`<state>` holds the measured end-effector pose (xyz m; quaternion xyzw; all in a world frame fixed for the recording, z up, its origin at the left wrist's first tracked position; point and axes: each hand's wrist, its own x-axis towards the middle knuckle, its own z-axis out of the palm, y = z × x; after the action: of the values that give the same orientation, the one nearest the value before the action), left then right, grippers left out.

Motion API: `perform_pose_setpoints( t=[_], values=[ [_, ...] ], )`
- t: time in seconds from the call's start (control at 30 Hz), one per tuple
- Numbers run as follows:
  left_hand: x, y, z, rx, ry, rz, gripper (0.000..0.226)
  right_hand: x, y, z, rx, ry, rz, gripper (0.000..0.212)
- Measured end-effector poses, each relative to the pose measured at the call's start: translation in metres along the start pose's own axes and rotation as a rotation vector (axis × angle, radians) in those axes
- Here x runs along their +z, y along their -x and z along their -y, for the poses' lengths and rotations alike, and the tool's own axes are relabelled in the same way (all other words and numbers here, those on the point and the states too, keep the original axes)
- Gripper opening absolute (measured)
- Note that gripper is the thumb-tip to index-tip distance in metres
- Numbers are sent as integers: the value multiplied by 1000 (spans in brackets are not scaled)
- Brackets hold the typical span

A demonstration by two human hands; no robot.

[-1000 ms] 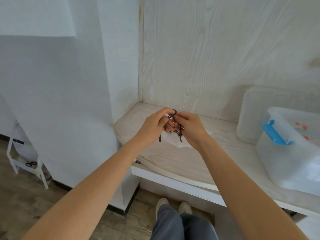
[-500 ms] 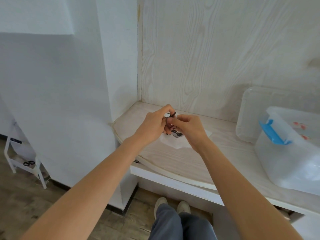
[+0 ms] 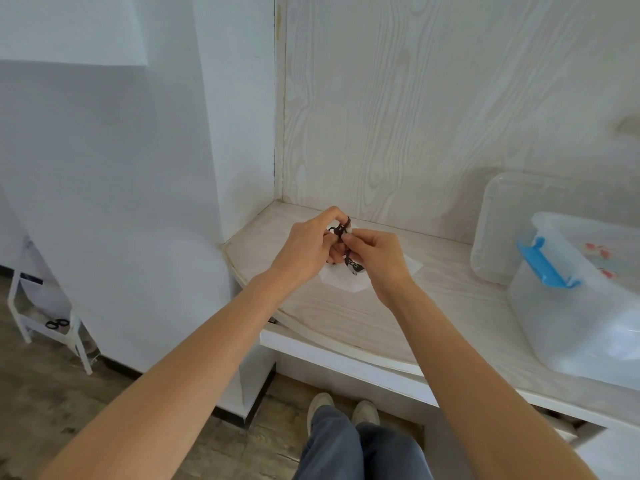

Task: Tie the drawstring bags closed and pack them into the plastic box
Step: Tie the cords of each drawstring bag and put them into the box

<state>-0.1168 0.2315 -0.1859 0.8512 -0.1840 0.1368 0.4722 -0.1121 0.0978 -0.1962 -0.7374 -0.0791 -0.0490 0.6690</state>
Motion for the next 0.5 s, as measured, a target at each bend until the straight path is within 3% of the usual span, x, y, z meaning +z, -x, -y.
perform_pose_setpoints(
  t=[0.13, 0.23, 0.5],
  values=[
    [1, 2, 1, 46, 10, 12, 30, -2, -4, 5, 64, -131, -94, 5],
    [-1, 3, 1, 57, 36, 32, 31, -1, -7, 9, 138, -233, -143, 7],
    [-1, 1, -2, 46, 47, 66, 21, -10, -7, 7, 73, -157, 139, 11]
  ],
)
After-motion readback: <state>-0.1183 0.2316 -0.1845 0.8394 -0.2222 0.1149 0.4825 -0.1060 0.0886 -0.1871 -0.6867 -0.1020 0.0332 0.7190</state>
